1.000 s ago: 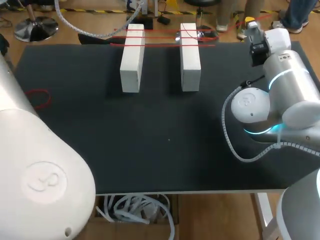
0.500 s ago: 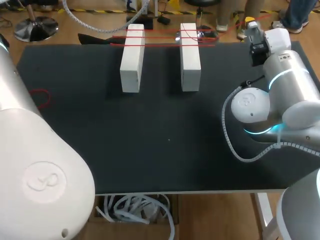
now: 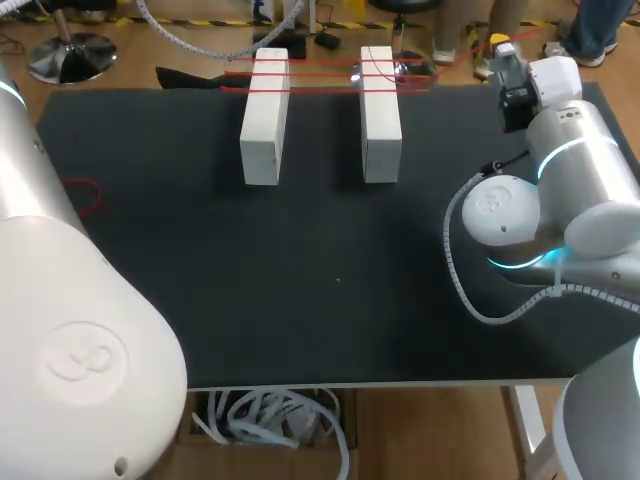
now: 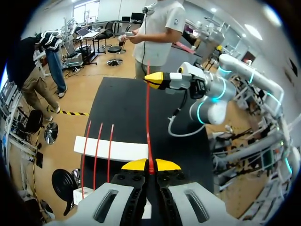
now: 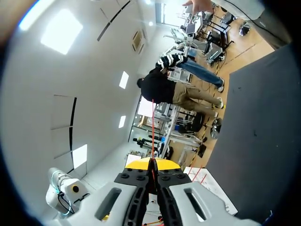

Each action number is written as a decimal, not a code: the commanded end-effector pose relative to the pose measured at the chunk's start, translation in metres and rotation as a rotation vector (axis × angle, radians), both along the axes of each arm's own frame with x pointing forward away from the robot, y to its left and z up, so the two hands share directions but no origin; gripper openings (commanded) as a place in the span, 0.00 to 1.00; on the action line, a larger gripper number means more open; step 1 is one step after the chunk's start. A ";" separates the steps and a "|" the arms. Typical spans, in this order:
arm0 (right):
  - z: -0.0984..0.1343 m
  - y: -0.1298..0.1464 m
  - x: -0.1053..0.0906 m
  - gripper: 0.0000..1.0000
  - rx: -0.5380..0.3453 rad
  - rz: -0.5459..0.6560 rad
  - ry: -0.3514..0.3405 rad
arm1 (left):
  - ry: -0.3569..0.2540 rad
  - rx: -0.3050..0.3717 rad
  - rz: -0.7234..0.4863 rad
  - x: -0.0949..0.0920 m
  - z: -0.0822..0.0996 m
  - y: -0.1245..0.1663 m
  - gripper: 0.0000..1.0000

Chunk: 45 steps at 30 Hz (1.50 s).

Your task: Grab the tape and strap the tape.

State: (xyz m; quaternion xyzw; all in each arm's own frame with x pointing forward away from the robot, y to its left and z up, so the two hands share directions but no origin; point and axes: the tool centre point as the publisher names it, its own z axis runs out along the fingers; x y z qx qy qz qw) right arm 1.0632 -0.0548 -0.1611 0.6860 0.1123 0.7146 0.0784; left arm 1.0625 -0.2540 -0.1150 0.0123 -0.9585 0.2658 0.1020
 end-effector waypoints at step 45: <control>0.020 -0.063 0.006 0.00 -1.542 0.316 0.120 | 0.003 0.004 -0.002 0.001 0.001 0.000 0.00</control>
